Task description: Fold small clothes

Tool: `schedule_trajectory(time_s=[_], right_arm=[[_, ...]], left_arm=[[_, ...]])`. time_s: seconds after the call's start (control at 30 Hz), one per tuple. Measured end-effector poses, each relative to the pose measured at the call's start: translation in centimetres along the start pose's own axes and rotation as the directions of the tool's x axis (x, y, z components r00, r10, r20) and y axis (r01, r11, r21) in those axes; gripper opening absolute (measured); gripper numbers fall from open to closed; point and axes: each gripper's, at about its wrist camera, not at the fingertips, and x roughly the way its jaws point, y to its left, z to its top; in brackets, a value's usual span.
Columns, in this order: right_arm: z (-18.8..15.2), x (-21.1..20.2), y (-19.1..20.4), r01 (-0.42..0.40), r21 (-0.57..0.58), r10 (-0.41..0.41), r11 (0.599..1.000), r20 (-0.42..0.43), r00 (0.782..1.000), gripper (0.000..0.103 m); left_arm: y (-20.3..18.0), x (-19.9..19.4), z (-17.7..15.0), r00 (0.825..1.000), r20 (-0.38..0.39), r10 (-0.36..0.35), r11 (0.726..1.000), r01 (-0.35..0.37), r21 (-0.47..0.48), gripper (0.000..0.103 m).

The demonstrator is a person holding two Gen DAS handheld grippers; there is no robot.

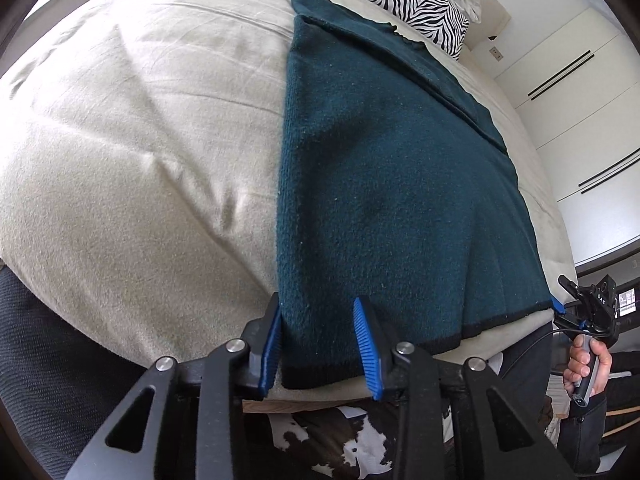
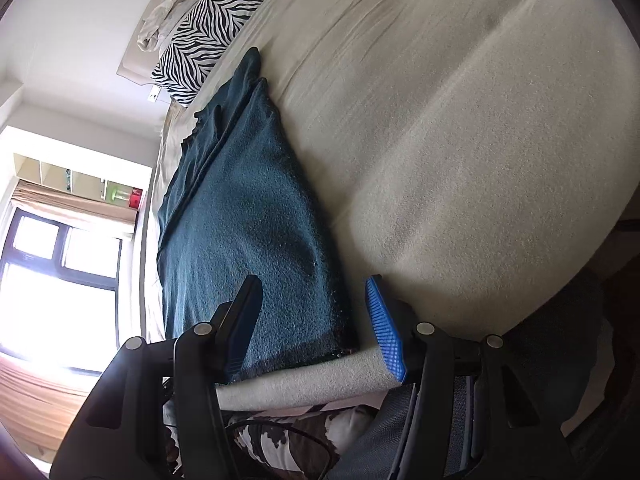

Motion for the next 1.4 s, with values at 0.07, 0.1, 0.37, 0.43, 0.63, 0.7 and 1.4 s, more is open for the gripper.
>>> schedule_trajectory(time_s=[0.07,0.1,0.37,0.43,0.63,0.7,1.4], right_arm=[[0.0,0.1,0.1,0.008,-0.006,-0.008,1.0,-0.009,1.0,0.052],[-0.1,0.2,0.1,0.01,-0.009,-0.01,1.0,-0.014,1.0,0.052],[-0.5,1.0,0.5,-0.007,-0.019,0.006,1.0,-0.052,0.999,0.044],[-0.5,1.3,0.4,0.005,-0.026,-0.006,1.0,-0.058,0.998,0.031],[-1.0,1.6,0.8,0.039,-0.075,-0.044,0.996,-0.061,0.997,0.007],[-1.1,1.1,1.2,0.032,-0.09,-0.038,0.995,-0.056,0.998,0.006],[-0.6,-2.1,2.4,-0.148,-0.054,0.146,0.987,-0.042,0.988,0.005]], left_arm=[[0.0,0.0,-0.1,1.0,-0.004,-0.001,1.0,0.001,0.002,0.036],[0.0,0.0,-0.1,1.0,-0.005,-0.002,1.0,0.002,0.002,0.036],[0.4,0.0,0.0,1.0,-0.001,0.0,1.0,0.0,-0.022,0.008],[0.2,-0.2,-0.1,1.0,0.006,-0.003,1.0,0.003,-0.019,0.007],[1.1,-1.4,-0.5,0.997,0.041,-0.061,0.995,0.064,-0.075,0.006],[1.7,-2.1,-0.4,0.992,0.056,-0.109,0.988,0.114,-0.106,0.006],[2.9,-5.0,0.9,0.957,0.18,-0.229,0.948,0.261,-0.182,0.006]])
